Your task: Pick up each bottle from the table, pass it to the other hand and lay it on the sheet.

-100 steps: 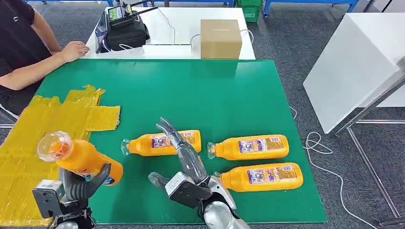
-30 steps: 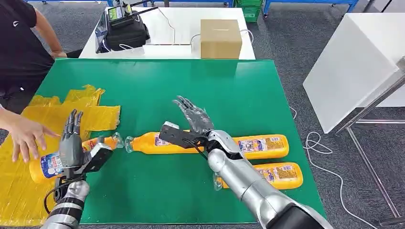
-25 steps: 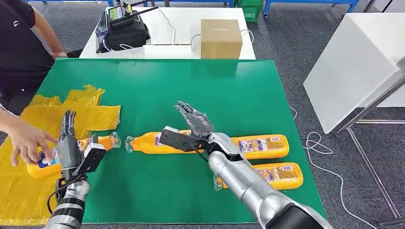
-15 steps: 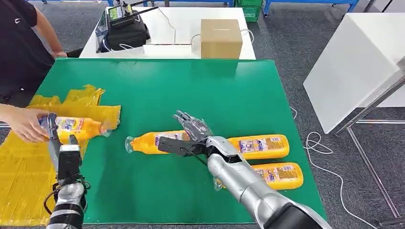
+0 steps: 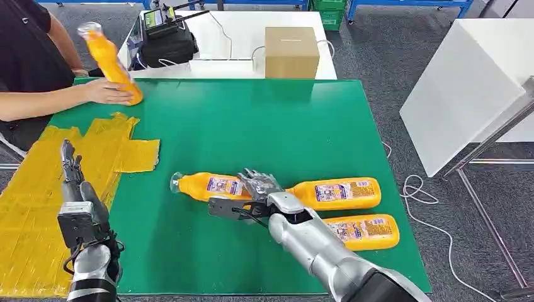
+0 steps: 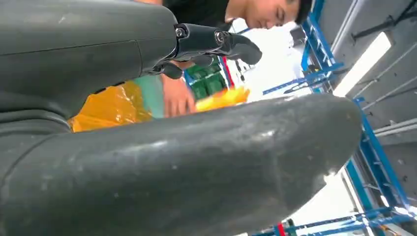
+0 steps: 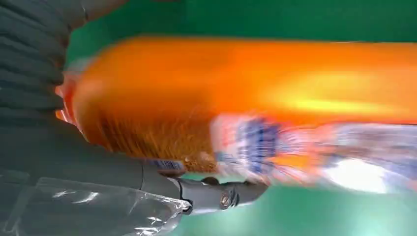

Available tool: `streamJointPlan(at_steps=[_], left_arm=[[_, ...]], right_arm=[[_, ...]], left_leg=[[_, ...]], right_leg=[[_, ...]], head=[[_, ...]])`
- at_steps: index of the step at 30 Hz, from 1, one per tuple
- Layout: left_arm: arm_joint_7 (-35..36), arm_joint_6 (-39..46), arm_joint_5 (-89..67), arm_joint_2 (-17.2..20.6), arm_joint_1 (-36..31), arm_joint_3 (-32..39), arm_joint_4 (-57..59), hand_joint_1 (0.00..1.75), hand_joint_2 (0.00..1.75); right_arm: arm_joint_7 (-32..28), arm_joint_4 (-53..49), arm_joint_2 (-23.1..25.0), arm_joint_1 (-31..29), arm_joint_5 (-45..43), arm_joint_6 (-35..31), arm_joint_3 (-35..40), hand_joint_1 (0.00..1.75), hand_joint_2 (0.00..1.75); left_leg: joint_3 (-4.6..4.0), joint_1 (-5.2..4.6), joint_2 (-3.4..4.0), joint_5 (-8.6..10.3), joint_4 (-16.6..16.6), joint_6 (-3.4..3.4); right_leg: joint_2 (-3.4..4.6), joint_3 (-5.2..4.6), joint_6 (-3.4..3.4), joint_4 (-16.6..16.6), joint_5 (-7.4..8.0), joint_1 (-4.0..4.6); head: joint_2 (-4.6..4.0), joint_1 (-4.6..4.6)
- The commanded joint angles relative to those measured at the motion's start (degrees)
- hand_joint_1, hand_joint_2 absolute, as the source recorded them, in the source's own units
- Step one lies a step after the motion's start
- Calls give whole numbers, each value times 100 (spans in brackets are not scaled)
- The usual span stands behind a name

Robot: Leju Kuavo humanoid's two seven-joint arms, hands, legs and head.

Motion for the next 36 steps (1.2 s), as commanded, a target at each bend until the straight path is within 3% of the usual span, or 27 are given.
streamJointPlan(at_steps=[1,7,9,14,17,36], left_arm=[[43,-84,14,-61,-180,-134,123,0,0],[46,-87,18,-60,-152,-114,93,0,0],[117,-146,79,-80,-118,-66,54,0,0],[915,-1699,1869,-433,306,700,-354,0,0],[887,-1745,1876,-436,365,711,-342,0,0],[852,-1764,1858,-473,305,760,-288,0,0]], right_arm=[[356,499,-92,180,23,-44,9,175,175],[358,505,-77,148,2,-56,-45,175,175],[363,462,-58,165,-141,-355,-301,175,175],[136,301,105,149,-426,-1173,-1032,175,175],[139,296,122,140,-425,-1175,-1046,175,175],[124,308,113,159,-400,-1195,-1073,175,175]], left_leg=[[20,-3,-7,5,-15,-6],[23,-1,1,2,-9,-5],[24,0,-2,1,-7,-5],[36,-6,15,-3,-14,-9],[35,-9,30,-8,-12,-8],[11,-3,2,1,-4,-4]], right_leg=[[-17,24,4,-15,2,-4],[-12,19,2,-9,1,-1],[-14,22,2,-9,0,0],[0,33,6,-12,0,-7],[17,81,8,-7,1,-8],[-3,63,5,-1,3,-2]], head=[[0,-2],[0,-7],[0,-4],[0,-4],[0,-4],[0,-4]])
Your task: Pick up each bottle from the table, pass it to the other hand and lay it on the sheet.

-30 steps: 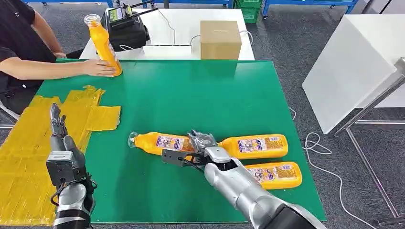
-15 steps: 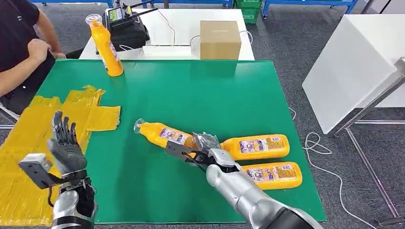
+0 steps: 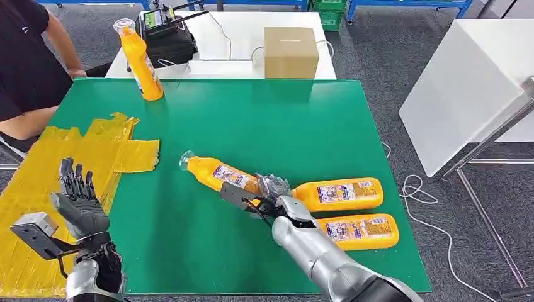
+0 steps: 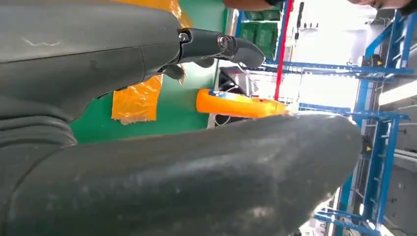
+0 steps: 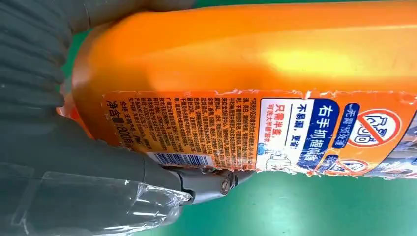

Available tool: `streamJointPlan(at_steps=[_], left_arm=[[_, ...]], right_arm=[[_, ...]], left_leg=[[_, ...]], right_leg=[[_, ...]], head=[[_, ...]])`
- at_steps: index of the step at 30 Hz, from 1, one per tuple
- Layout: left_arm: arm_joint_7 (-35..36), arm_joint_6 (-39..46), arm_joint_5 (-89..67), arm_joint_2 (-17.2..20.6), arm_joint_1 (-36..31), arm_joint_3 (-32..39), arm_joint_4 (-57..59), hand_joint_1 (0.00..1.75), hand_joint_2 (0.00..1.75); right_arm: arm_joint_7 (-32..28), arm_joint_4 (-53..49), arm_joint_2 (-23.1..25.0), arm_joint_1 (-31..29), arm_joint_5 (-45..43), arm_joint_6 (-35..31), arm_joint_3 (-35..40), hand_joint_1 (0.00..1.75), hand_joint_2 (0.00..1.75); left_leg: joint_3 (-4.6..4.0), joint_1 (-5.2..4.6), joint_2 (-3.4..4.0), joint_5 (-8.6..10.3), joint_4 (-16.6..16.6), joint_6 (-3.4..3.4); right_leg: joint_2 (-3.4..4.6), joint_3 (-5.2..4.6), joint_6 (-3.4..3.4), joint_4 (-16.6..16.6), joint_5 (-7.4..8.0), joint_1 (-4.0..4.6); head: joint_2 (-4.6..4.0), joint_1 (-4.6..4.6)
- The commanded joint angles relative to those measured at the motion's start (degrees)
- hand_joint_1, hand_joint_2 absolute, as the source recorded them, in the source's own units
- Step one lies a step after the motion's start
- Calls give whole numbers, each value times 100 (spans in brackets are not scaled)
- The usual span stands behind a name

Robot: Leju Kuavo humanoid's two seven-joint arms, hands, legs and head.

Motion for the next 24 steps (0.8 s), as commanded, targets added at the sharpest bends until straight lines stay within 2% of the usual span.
streamJointPlan(at_steps=[1,2,6,9,10,11,12,13,15,16,18,24], left_arm=[[32,-22,2,-54,-72,172,55,0,0],[32,-22,2,-54,-72,172,55,0,0],[273,-560,662,-284,255,396,57,0,0],[333,-952,987,-489,536,532,-124,0,0],[404,-1201,1131,-562,648,592,-212,0,0],[503,-1343,1178,-601,719,603,-267,0,175],[542,-1502,1187,-610,790,590,-312,0,175],[663,-1815,1295,-591,829,592,-223,0,175],[760,-2107,1399,-541,819,635,24,0,175],[958,-2850,1728,-409,832,510,515,0,175],[647,-2927,1584,-394,775,533,857,0,175],[620,-2943,1566,-356,661,581,952,0,175]], right_arm=[[-2,181,-42,-56,-13,7,-151,175,175],[-2,181,-42,-56,-13,7,-151,175,175],[-889,-224,23,61,-200,-911,-612,175,175],[-1597,-978,138,298,-524,-1271,-1100,175,175],[-1853,-1535,161,507,-535,-1361,-1141,175,175],[-1908,-1971,166,683,-542,-1347,-1137,175,175],[-1937,-2379,163,852,-561,-1222,-1074,175,175],[-1835,-2671,134,948,-599,-814,-862,175,175],[-1883,-2718,181,973,-695,-509,-636,175,175],[-2119,-2733,256,1039,-670,-87,313,175,175],[-1831,-2665,256,995,-1281,-583,1119,175,175],[-1959,-2228,256,783,-1482,-623,1213,175,175]], left_leg=[[9,-5,-4,1,-7,-7],[7,-5,-3,1,-6,-6],[16,-7,6,-2,-11,-8],[1,-7,25,-9,-2,-5],[4,-8,27,-10,-4,-7],[-8,-7,19,-9,-1,-6],[-14,-1,17,-8,1,-5],[-6,-4,18,-13,-1,-7],[-4,-6,10,-12,-4,-8],[-15,-3,8,-7,-4,-5],[-13,-6,18,-7,-11,-7],[-18,-2,-1,-2,-12,-7]], right_leg=[[-10,9,2,-3,-3,-6],[-7,6,2,-3,-2,-5],[0,13,3,-7,-2,-8],[20,-2,3,3,-2,-7],[19,1,4,1,-4,-8],[10,-7,4,3,-5,-6],[10,-12,2,1,-3,-1],[10,-5,3,1,-8,-4],[4,-3,2,-1,-11,-6],[5,-14,0,-2,-5,-3],[15,-15,-1,-5,-4,-5],[-9,-21,-1,-6,-7,-3]], head=[[0,-2],[0,-2],[0,-2],[0,-2],[0,-2],[0,-2],[0,-2],[0,-2],[0,-2],[0,-2],[0,-2],[0,-2]])
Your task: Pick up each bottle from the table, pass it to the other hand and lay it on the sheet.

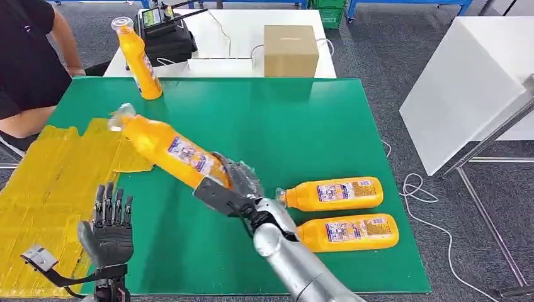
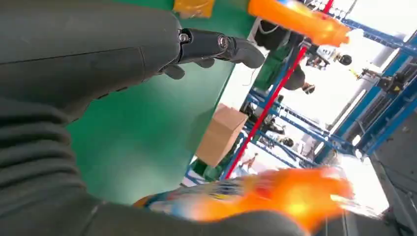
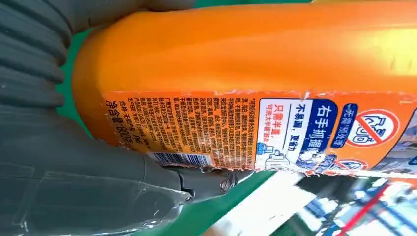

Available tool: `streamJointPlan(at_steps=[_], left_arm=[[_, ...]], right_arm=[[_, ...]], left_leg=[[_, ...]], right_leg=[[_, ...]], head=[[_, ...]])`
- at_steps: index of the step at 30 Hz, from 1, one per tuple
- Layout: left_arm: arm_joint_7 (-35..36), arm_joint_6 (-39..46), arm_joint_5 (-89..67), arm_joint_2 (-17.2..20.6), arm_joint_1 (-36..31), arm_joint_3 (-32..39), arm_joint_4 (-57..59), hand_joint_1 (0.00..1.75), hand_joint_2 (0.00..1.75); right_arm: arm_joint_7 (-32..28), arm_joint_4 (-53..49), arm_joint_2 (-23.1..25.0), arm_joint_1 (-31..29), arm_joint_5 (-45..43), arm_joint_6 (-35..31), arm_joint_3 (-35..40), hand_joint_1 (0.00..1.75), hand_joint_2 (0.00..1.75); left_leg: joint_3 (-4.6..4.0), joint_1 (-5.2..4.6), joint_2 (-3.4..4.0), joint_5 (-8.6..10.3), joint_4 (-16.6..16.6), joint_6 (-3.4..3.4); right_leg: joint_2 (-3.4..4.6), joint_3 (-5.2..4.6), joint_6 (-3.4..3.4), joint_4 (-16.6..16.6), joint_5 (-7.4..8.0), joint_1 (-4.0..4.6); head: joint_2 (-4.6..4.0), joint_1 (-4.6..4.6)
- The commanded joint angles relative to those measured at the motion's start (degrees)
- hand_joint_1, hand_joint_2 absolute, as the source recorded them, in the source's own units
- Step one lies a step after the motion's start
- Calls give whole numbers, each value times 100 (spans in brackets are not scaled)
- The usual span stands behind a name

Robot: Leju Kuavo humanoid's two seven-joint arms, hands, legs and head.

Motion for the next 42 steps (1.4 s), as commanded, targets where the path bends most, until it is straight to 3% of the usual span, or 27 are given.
streamJointPlan(at_steps=[1,6,12,21,24,31,42], left_arm=[[-27,-57,-24,101,-185,243,781,0,175],[-8,-135,-11,107,-236,227,869,0,175],[-43,-227,35,109,-252,223,940,0,175],[-133,-347,95,123,-248,141,943,0,175],[-135,-357,99,126,-234,142,935,0,175],[-200,-491,206,132,-195,203,905,0,175],[-200,-587,206,149,-214,134,958,0,175]], right_arm=[[-59,106,-133,-249,-177,-33,1091,175,175],[-49,234,-133,-292,-337,70,1480,175,175],[192,325,-133,-216,-911,172,2854,175,175],[355,594,-133,-154,-1311,220,3686,175,175],[361,593,-133,-134,-1328,188,3724,175,175],[421,639,-133,41,-1274,374,4108,175,175],[440,764,-133,-6,-1304,350,4055,175,175]], left_leg=[[15,-2,-10,0,-7,-4],[5,-3,-6,1,-10,-4],[12,-7,-3,-4,-10,-5],[9,-4,-13,1,-10,-4],[6,-3,-8,1,-11,-5],[15,-5,-19,-1,-17,-7],[20,-7,-25,0,-16,-8]], right_leg=[[-9,7,2,-5,-3,-4],[-5,-43,1,-5,-2,-5],[-1,19,3,-8,-3,-5],[-12,10,2,-9,-3,-4],[-12,-43,1,-9,-2,-4],[-24,-36,1,-16,-7,-6],[-33,-31,3,-15,-10,-10]], head=[[0,2],[0,0],[0,2],[0,2],[0,2],[0,2],[0,2]])
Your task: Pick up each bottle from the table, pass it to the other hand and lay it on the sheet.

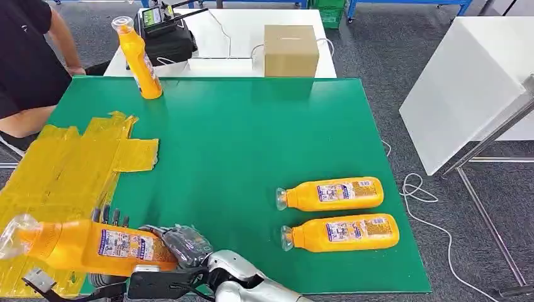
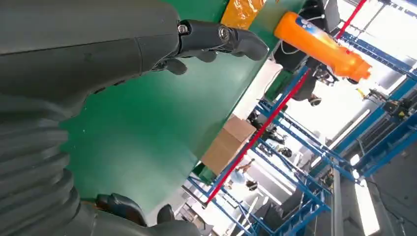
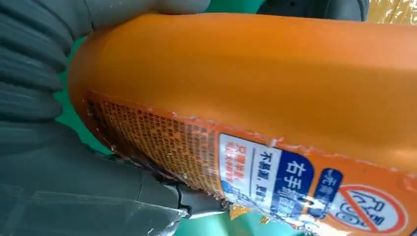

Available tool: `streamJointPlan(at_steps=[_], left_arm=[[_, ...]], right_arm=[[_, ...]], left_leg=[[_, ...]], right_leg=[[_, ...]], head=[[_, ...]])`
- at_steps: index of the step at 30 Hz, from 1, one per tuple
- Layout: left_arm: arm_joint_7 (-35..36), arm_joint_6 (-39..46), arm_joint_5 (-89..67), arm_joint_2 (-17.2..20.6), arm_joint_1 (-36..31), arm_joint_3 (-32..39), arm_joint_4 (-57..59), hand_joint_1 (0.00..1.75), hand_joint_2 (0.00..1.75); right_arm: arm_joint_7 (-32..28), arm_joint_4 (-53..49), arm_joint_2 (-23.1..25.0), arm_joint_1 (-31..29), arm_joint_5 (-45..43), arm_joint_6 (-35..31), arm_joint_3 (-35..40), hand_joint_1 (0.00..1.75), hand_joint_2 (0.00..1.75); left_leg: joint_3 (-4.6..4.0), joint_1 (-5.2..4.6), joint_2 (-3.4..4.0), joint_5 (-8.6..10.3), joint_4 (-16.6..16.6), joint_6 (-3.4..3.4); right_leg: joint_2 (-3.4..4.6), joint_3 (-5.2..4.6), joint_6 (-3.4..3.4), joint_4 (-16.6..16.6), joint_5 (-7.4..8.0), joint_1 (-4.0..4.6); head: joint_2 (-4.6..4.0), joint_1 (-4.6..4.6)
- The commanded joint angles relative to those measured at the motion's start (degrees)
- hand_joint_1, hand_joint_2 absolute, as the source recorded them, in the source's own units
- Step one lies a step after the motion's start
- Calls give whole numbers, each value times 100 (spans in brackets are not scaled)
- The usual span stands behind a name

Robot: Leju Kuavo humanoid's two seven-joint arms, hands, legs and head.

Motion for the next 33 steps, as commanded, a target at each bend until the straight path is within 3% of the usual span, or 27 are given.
streamJointPlan(at_steps=[1,5,8,11,13,22,33], left_arm=[[24,-131,-60,91,-360,-239,264,0,175],[25,-191,-61,109,-373,-353,296,0,175],[82,-186,-39,89,-266,-406,90,0,175],[205,-174,13,52,-160,-400,-80,0,175],[213,-181,26,41,-132,-363,-104,0,175],[226,-198,5,29,-129,-319,-131,0,175],[226,-203,6,34,-125,-315,-147,0,175]], right_arm=[[55,437,-63,19,39,146,497,175,175],[-107,511,-63,-95,-113,-318,120,175,175],[-811,464,-201,-383,-199,-1640,-1540,175,175],[-763,-1555,-862,180,534,-1140,-3413,175,175],[-618,-2075,-896,416,998,-704,-3880,175,175],[-761,-1753,-613,558,1322,-617,-4120,175,175],[-764,-1739,-613,545,1321,-609,-4140,175,175]], left_leg=[[21,-6,-25,2,-12,-6],[28,-7,-25,0,-15,-7],[20,-7,-16,0,-10,-6],[-4,-7,-23,7,-1,-2],[1,-5,-32,5,0,-1],[26,-18,-32,0,-5,-2],[10,-10,-14,5,-1,3]], right_leg=[[-29,28,4,-9,-7,-6],[-30,36,5,-12,-9,-7],[-18,27,5,-6,-5,-7],[-19,13,7,2,1,-6],[-29,24,8,0,-2,-4],[-29,94,21,-3,2,-19],[-16,73,22,-2,10,-10]], head=[[0,0],[0,0],[0,-2],[0,0],[0,-2],[0,0],[0,0]])
